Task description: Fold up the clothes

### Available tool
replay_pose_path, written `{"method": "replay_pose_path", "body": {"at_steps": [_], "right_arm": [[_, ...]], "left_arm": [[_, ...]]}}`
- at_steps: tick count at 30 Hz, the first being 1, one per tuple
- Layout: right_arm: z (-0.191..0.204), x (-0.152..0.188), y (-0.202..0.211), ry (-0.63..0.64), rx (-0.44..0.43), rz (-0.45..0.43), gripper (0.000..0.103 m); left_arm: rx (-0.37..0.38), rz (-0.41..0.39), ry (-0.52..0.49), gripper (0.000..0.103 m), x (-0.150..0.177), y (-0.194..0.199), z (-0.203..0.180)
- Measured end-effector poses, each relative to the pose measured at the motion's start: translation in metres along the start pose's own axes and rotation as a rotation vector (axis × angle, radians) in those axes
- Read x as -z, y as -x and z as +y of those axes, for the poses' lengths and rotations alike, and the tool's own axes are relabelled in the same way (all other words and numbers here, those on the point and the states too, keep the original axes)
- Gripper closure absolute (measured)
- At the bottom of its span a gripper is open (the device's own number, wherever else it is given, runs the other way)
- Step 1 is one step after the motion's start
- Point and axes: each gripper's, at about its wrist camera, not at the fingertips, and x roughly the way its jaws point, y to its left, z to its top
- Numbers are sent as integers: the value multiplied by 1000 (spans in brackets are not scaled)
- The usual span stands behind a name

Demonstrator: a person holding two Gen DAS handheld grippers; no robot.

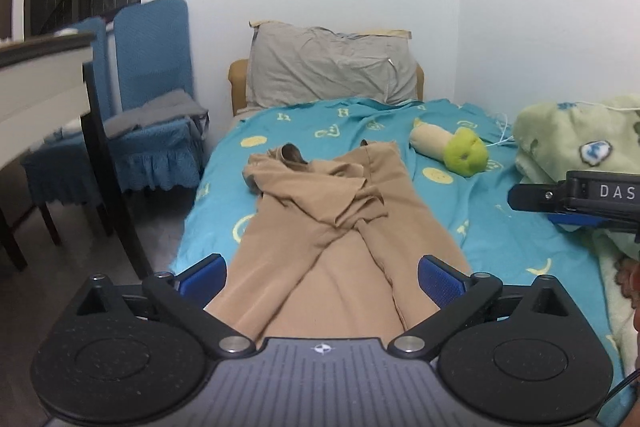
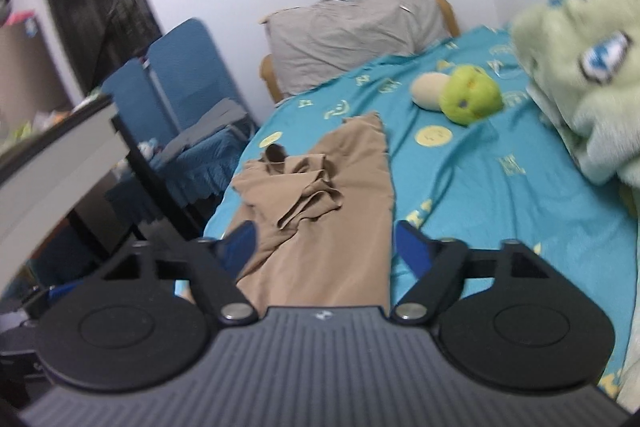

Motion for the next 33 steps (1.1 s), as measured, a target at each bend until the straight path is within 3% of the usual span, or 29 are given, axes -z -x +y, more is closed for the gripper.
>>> {"method": "replay_pose_path", "body": {"at_steps": [4, 6, 9, 15, 18, 19, 26, 29, 31, 33], "right_arm": [[20, 1, -6, 38, -49, -3, 48], [34, 0, -15, 66, -52, -18, 48], [54, -5, -44, 99, -103, -6, 48], [88, -8, -139, 252, -74, 56, 44], [90, -7, -187, 288, -33, 123, 31], [88, -8, -202, 288, -10, 135, 27], [53, -27, -269, 134, 107, 115, 26], [41, -30, -299, 104, 89, 210, 28], [40, -27, -306, 136, 76, 253, 58], [45, -26, -298, 176, 40, 217, 83]], "left_arm": [[28, 9, 21, 0, 5, 2, 12], [33, 22, 43, 0, 7, -2, 19], [74, 7, 31, 0, 8, -5, 27], [47, 10, 50, 0, 12, -27, 53], [52, 24, 119, 0, 13, -43, 69], [58, 32, 146, 0, 13, -49, 74], [96, 81, 267, 0, 19, -86, 91], [111, 104, 299, 0, 23, -93, 94], [107, 107, 308, 0, 25, -94, 95], [103, 103, 319, 0, 25, -94, 95]]}}
